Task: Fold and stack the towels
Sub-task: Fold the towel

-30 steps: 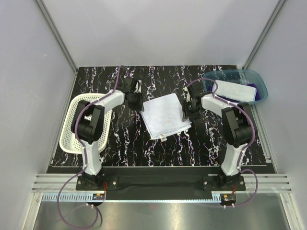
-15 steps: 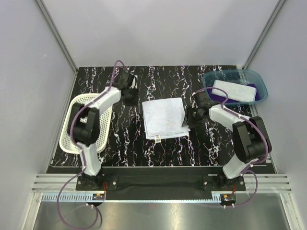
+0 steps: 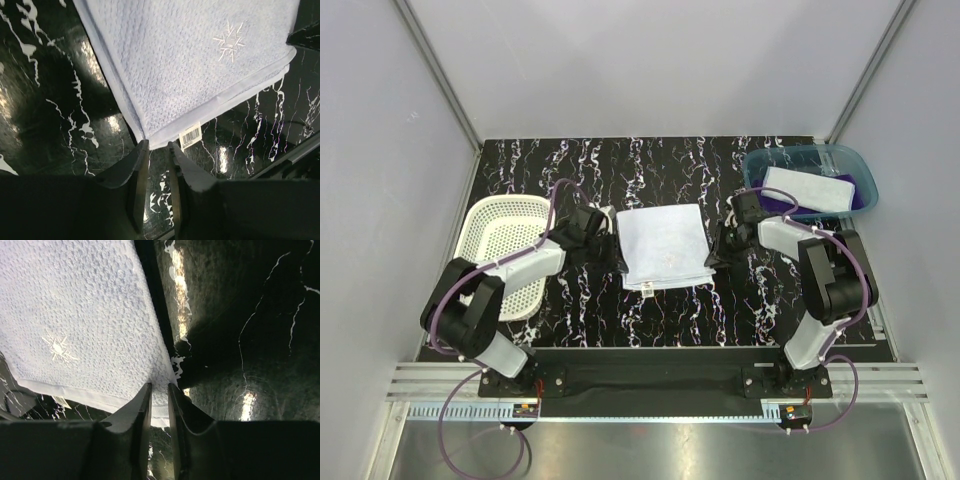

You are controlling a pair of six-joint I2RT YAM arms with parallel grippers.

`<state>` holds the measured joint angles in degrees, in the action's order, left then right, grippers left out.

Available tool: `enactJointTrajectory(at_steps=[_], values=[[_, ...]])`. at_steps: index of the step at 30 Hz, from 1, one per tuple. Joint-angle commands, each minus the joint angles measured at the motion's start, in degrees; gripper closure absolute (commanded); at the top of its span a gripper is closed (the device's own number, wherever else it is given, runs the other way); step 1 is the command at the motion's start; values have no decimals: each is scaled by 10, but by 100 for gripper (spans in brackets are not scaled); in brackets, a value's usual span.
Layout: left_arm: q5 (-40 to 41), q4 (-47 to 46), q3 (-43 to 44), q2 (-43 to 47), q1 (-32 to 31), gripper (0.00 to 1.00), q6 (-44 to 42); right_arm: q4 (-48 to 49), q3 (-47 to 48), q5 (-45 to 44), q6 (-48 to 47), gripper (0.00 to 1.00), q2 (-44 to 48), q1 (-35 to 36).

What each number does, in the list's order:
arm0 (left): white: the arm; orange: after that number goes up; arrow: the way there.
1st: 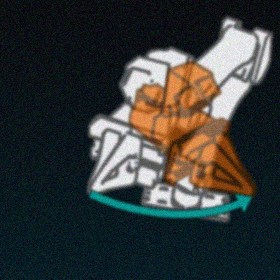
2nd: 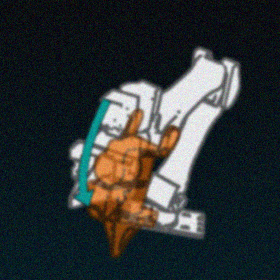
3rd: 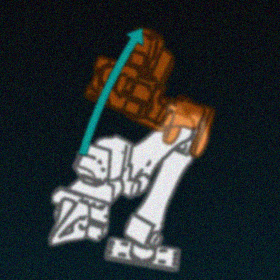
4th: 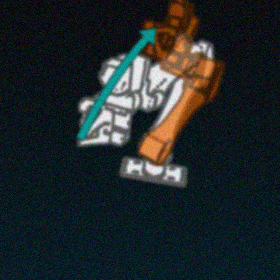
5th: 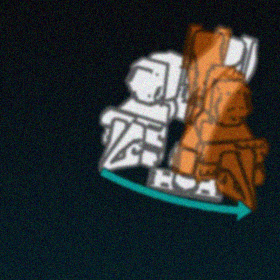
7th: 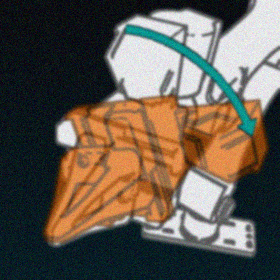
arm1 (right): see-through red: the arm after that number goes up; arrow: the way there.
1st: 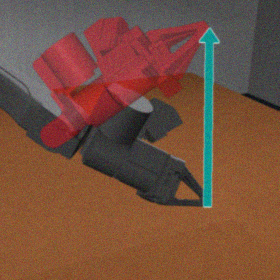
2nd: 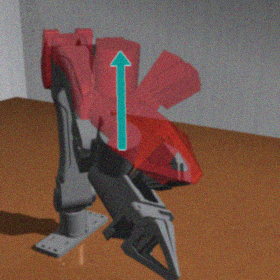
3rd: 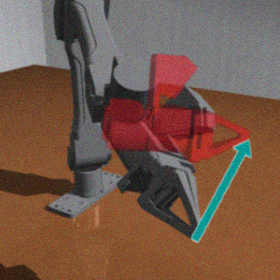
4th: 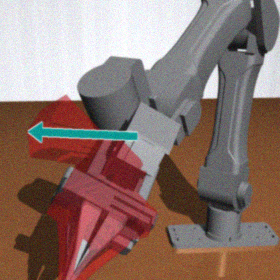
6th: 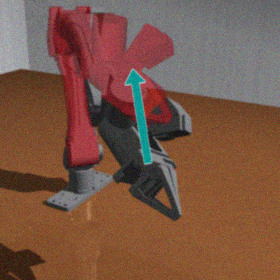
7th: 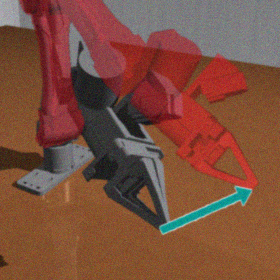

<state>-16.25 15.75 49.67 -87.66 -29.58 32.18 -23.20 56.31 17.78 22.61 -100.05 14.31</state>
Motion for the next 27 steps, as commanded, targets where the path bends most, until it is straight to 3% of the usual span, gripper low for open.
enactJointTrajectory(at_steps=[1,6,16,27], values=[[-6,-75,-3,0,1,74,42,37,-32,27,13,74,15,2],[138,12,21,20,-42,75,0,67,-78,37,46,75,56,19],[109,-30,-7,-12,-46,74,30,19,-52,-18,50,66,112,30],[140,-29,-19,-47,-46,74,29,49,-89,-35,43,59,66,30]])
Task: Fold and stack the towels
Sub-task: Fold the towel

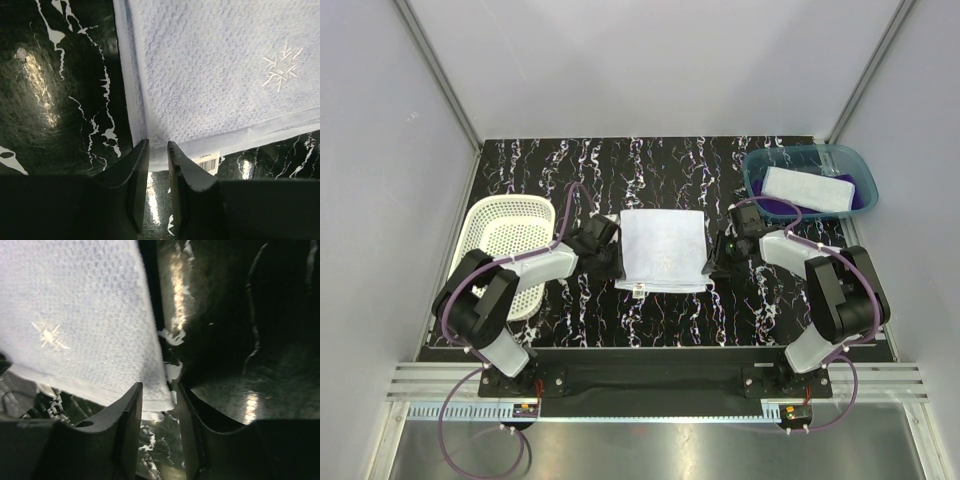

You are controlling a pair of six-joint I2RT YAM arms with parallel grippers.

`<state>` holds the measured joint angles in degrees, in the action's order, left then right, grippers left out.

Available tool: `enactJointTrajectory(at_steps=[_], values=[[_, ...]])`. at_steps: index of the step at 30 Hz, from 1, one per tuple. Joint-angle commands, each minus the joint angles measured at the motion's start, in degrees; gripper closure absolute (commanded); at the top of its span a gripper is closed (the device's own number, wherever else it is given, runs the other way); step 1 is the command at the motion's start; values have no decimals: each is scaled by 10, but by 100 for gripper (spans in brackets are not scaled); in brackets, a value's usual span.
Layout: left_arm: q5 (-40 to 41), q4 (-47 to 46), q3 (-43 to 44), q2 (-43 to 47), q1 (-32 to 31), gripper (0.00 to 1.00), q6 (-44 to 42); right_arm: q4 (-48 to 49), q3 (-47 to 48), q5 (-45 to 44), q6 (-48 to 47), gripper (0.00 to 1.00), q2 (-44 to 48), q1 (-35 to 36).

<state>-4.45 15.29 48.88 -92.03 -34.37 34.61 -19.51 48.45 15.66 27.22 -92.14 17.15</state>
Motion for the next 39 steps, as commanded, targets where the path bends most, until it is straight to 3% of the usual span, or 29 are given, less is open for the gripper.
enactJointTrajectory(at_steps=[1,13,17,21,24,27,28,32,39], values=[[22,-24,-12,-3,2,74,5,13,-10,-16,-5,59,-16,2],[26,-8,-4,-2,2,76,-2,-20,1,-52,-16,59,5,1],[27,-7,-1,-3,2,85,-2,6,-26,-34,-9,62,1,1],[21,-3,9,-3,2,100,-1,32,-38,-6,-4,65,-16,2],[12,8,17,1,1,100,-3,40,-41,2,2,69,-22,1],[20,18,17,10,1,100,-2,40,-35,2,1,81,-19,2],[22,20,20,15,1,100,-3,36,-33,2,0,89,-17,2],[29,46,36,25,2,100,-3,22,-19,1,-4,100,-7,2],[30,77,64,38,1,100,-4,3,2,23,-23,100,7,2]])
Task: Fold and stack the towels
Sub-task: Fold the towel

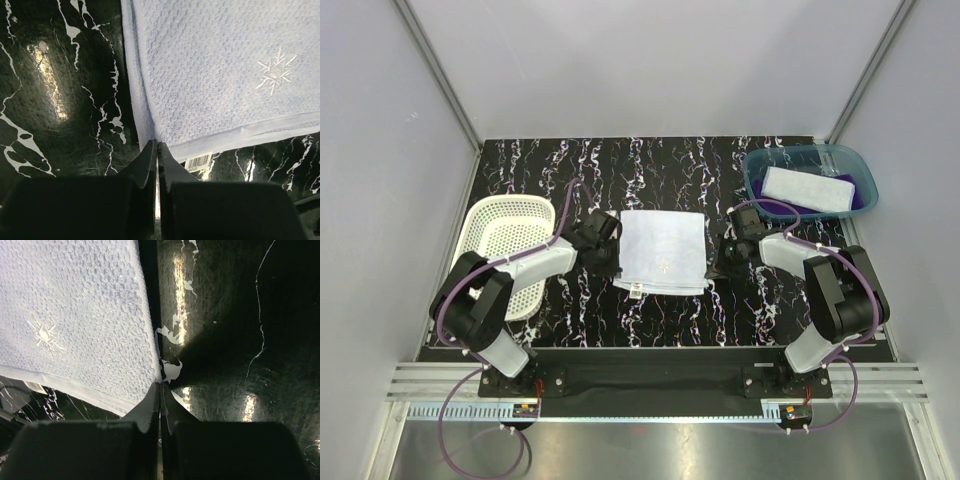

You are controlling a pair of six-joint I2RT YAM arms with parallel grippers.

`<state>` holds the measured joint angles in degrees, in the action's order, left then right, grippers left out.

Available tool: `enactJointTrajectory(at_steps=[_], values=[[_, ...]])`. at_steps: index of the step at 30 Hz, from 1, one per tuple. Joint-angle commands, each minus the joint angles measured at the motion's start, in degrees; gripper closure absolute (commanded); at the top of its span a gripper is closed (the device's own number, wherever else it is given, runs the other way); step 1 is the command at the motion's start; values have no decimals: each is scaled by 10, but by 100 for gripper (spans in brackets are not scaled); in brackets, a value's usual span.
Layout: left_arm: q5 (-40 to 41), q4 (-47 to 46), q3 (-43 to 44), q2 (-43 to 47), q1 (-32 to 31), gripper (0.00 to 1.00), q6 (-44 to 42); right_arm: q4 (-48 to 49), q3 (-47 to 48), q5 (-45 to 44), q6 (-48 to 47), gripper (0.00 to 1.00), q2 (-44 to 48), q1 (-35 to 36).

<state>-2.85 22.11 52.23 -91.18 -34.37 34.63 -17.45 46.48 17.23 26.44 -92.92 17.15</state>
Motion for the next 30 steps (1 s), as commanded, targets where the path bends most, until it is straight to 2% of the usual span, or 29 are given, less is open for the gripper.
enactJointTrajectory(at_steps=[1,17,20,23,30], values=[[14,14,33,30,1,100,-4,-21,24,9,-19,100,20,2],[-9,66,74,28,1,100,-32,-35,52,42,-18,100,48,1],[-25,55,69,20,1,96,-32,-26,49,49,-11,100,48,1],[-35,42,60,9,2,100,-33,-21,45,51,-8,100,48,2],[-21,63,73,16,4,100,-31,-24,53,74,-8,100,53,2]])
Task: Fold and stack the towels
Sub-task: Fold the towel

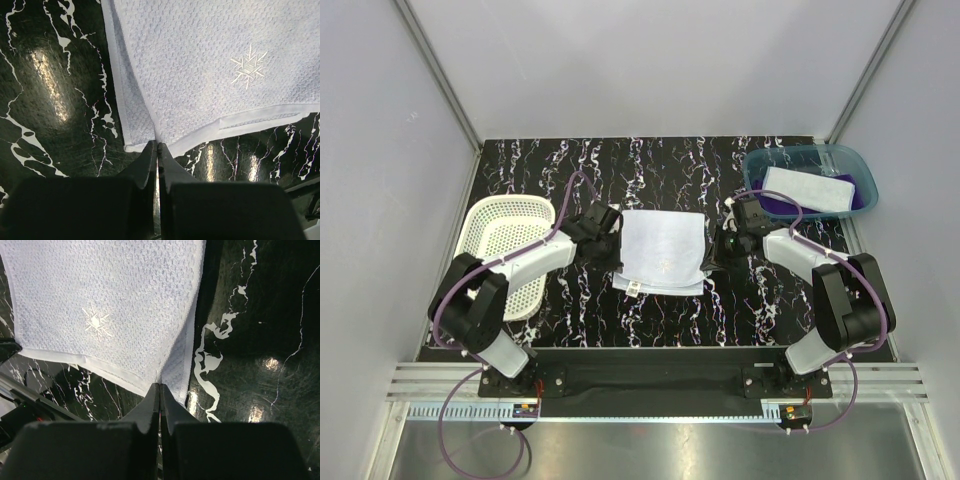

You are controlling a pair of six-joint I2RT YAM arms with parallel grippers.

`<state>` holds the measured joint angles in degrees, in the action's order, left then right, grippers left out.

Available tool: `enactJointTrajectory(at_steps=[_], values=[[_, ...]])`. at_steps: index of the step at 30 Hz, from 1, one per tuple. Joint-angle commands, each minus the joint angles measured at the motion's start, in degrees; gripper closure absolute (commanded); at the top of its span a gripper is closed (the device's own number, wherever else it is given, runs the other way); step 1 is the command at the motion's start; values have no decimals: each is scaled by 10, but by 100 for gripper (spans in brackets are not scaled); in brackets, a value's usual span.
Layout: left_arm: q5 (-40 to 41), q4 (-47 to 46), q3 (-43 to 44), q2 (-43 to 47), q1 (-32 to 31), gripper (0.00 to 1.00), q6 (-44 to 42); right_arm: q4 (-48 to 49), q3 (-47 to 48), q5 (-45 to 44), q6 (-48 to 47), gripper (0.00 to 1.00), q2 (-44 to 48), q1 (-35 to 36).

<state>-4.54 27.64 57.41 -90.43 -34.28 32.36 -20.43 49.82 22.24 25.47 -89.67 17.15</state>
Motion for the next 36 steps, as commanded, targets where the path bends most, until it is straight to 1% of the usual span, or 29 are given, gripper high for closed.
enactJointTrajectory(at_steps=[1,3,5,8,10,15,18,23,26,27,28,29,31,33,36], values=[[4,17,28,14,4,100,-10,-3,32,23,1,100,22,2],[8,35,41,32,4,100,-9,-32,43,18,-6,100,32,2],[2,31,31,40,4,100,-5,-38,39,13,-5,100,40,1],[-2,22,-9,34,4,100,-5,-16,-12,25,1,100,51,2],[-8,-3,-42,26,4,100,-3,10,-51,25,7,100,51,2],[-7,-29,-68,9,4,100,-2,83,-102,60,21,100,32,2],[-13,-26,-54,1,4,100,-6,94,-101,67,22,100,29,2],[-7,10,-22,22,4,100,-12,65,-76,71,19,100,53,1],[-13,59,29,44,4,100,-22,32,-43,82,18,100,80,2],[-15,80,48,65,5,100,-23,28,-36,89,22,100,89,1],[-21,85,50,75,4,100,-23,24,-31,93,29,100,99,2],[-20,90,47,86,4,100,-26,32,-35,96,46,100,115,2],[-7,104,29,87,8,100,-34,68,-83,110,67,100,128,3],[-15,96,5,81,13,100,-40,112,-131,118,92,100,134,11],[-21,60,-45,70,15,100,-35,159,-169,113,113,100,139,24]])
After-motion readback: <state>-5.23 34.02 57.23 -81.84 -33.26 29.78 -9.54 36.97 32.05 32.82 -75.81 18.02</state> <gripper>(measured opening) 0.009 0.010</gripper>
